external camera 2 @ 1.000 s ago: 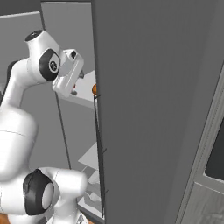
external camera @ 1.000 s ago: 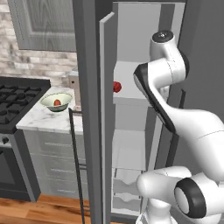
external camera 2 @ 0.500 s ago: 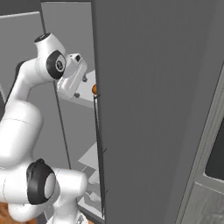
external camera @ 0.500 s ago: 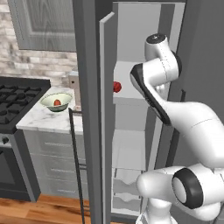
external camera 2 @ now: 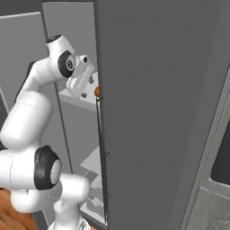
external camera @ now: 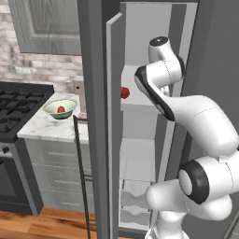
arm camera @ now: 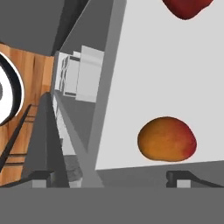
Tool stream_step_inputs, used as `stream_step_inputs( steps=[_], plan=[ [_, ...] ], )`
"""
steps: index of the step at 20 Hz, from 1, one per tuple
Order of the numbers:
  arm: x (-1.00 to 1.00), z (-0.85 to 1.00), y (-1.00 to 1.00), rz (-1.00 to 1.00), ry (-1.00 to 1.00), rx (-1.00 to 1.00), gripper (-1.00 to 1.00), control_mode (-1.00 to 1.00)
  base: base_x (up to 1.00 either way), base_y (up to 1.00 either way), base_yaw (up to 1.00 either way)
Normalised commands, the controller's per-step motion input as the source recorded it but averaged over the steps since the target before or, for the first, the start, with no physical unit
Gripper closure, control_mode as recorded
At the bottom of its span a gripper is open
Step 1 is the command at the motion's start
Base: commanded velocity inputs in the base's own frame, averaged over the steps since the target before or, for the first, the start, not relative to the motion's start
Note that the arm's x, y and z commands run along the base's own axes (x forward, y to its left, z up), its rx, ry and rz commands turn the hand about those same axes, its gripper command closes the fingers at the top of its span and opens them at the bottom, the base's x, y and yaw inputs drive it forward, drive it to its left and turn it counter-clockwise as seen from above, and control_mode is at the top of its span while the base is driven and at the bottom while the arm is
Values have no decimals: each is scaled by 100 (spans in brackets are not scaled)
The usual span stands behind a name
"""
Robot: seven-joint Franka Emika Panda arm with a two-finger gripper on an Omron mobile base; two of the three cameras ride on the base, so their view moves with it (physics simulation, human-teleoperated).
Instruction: Take the sweet potato, bell pepper, and mango from the freezer and place them in the bowl on the counter.
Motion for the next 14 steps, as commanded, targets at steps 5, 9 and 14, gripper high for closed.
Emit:
stream_step_inputs(
  steps=[5, 9, 14],
  plan=[
    [50, -19, 0, 2, 1, 0, -100, -100, 0, 0, 0],
    [30, -22, -1, 1, 0, 0, -100, -100, 0, 0, 0],
    [23, -13, -6, 0, 0, 0, -100, -100, 0, 0, 0]
  ],
)
